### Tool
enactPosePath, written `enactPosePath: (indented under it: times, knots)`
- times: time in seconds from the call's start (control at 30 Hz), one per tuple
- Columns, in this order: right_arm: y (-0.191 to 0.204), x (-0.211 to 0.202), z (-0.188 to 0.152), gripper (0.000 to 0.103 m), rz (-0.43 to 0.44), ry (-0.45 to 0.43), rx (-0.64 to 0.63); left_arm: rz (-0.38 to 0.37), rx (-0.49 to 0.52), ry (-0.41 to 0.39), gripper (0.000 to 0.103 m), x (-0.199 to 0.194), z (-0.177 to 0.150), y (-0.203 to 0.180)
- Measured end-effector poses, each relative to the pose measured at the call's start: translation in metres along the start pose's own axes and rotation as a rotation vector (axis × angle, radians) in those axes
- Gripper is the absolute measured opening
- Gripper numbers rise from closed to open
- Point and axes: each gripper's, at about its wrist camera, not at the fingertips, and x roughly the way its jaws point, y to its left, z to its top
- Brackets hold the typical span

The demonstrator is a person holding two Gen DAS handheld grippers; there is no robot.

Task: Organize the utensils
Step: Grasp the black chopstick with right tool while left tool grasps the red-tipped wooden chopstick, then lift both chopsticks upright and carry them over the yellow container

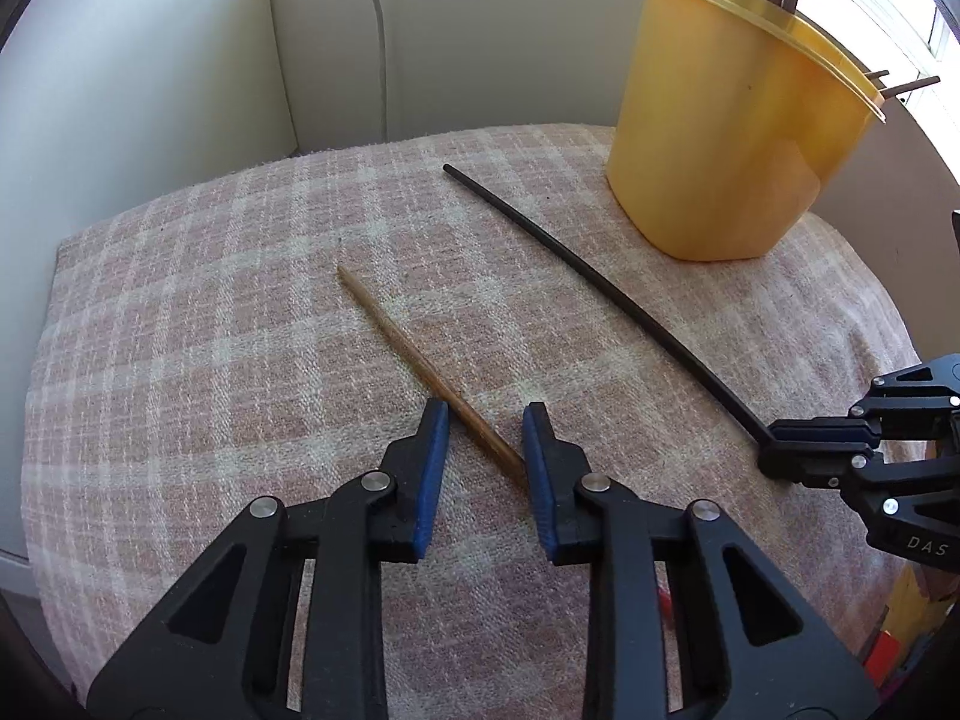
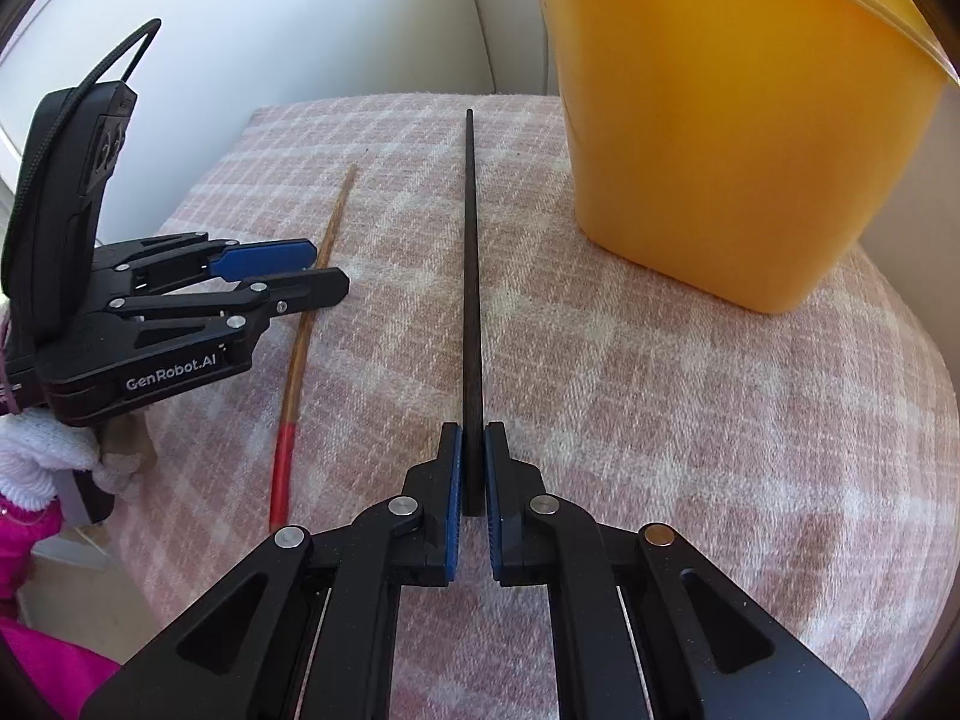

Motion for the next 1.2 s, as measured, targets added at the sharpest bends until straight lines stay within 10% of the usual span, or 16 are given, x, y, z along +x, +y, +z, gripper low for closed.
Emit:
enactPosePath:
  times: [0.3,1.2]
  knots:
    - [0.007,-0.014,-0.026,0.006,0.033,0.082,0.003,-0.039,-0.009,0.047,0.011,-0.008,-0.001,0.028]
    - [0.037,0.046,0.07,0.005,-0.07,0.094,-0.094,-0.108,-0.06,0.115,0.005,-0.023,0.001,0.066]
